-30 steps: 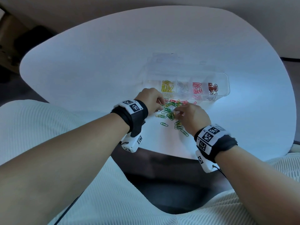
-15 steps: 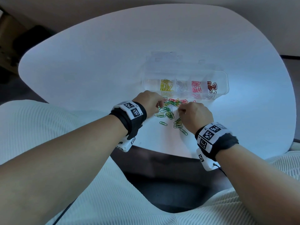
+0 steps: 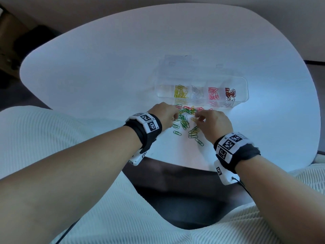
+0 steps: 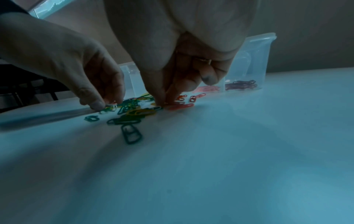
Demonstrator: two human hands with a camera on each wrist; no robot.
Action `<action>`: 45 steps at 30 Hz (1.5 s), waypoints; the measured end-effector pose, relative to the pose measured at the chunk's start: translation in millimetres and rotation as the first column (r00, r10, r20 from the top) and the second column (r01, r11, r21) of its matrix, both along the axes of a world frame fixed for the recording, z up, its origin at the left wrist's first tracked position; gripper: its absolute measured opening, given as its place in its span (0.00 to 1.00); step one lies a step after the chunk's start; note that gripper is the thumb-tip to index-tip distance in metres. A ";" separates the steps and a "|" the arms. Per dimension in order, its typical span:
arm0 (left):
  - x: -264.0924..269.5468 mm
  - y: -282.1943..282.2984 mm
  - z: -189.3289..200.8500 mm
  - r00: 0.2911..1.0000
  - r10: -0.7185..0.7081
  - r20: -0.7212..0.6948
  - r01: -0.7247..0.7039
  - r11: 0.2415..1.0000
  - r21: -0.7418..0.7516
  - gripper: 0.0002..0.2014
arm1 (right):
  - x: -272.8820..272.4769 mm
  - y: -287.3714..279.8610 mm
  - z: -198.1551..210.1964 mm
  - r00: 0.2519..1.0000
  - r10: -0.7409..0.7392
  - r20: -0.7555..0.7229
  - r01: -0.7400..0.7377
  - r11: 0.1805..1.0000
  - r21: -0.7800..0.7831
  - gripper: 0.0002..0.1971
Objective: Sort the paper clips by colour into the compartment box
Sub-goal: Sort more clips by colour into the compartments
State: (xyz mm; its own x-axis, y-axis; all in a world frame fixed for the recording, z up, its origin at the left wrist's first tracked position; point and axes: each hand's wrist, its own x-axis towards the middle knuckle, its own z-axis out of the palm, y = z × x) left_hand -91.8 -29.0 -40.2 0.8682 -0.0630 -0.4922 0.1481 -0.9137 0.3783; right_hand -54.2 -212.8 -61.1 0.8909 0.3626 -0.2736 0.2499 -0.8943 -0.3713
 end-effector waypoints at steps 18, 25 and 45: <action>-3.3 2.0 2.6 1.000 -0.031 -0.006 0.030 0.998 -0.047 0.10 | -1.8 -2.7 10.3 0.987 -0.125 -0.099 0.136 0.983 0.121 0.07; 0.8 -0.3 1.5 0.996 0.087 -0.002 -0.087 0.995 -0.044 0.07 | 5.4 -7.1 25.2 0.763 -0.310 -0.568 0.596 0.677 0.431 0.13; 2.9 -7.5 -3.7 0.999 0.052 0.005 -0.052 0.999 0.006 0.09 | -7.6 -9.1 17.2 0.982 0.056 -0.181 -0.062 0.998 -0.031 0.06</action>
State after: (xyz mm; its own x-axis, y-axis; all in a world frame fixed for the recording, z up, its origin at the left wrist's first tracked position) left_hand -88.9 -36.4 -43.9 0.8725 -0.0149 -0.4884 0.1936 -0.9072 0.3736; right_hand -61.8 -221.9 -44.0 0.8030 0.4000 -0.4418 0.2345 -0.8936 -0.3828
